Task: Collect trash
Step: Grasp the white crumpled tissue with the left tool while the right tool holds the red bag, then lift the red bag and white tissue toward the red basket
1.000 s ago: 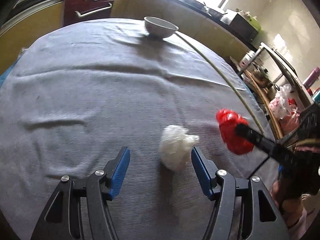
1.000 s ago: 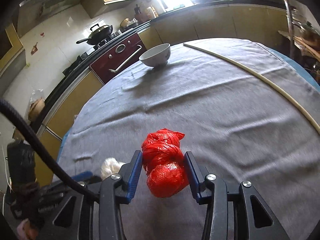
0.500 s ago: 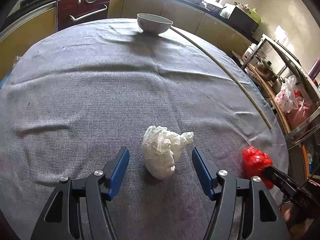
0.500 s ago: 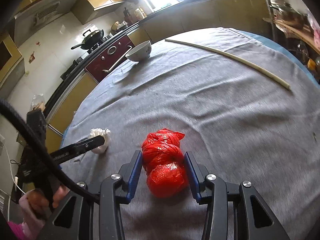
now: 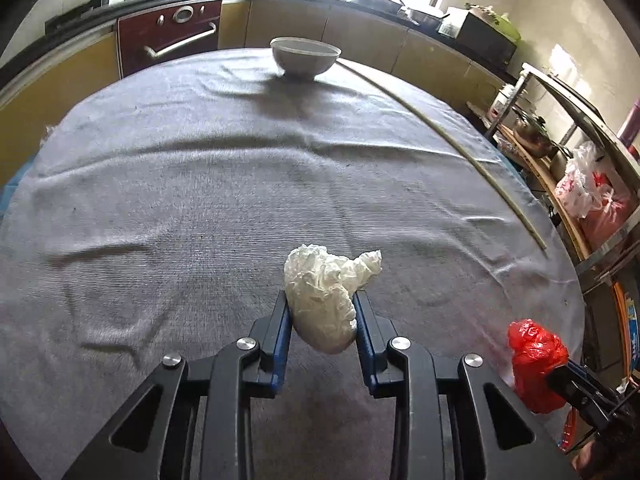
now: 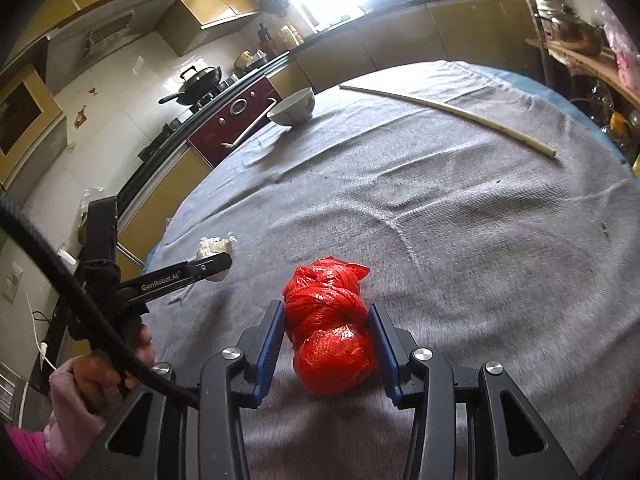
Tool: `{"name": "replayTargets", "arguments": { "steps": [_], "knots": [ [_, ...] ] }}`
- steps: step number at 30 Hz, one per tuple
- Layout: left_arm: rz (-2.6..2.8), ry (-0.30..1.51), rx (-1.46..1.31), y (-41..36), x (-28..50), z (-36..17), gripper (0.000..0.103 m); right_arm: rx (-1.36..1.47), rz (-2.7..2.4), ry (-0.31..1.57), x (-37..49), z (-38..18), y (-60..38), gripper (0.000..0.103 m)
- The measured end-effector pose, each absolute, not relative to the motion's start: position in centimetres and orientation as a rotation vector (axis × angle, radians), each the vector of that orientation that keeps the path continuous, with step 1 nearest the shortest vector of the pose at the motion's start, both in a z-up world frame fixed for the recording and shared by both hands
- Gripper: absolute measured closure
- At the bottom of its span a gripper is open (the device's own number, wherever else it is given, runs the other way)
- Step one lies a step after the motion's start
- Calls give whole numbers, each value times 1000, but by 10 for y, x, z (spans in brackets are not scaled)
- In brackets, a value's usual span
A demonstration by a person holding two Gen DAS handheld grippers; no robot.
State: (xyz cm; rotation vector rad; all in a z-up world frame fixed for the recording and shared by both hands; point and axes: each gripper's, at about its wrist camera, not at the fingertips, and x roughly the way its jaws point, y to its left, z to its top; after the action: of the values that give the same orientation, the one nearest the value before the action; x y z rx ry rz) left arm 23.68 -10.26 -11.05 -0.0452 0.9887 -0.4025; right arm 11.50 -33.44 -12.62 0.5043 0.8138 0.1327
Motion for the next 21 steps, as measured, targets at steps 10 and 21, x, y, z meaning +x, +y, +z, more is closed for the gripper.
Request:
{"name": "replayTargets", "arguments": {
  "steps": [10,21],
  "knots": [
    [-454,904,20,-120,182,-71,72,514,113,766,71,-111,-344,57],
    [-540,850,60,-148,130,-43,72,520,63,700,10,-91,-359,57]
  ]
}}
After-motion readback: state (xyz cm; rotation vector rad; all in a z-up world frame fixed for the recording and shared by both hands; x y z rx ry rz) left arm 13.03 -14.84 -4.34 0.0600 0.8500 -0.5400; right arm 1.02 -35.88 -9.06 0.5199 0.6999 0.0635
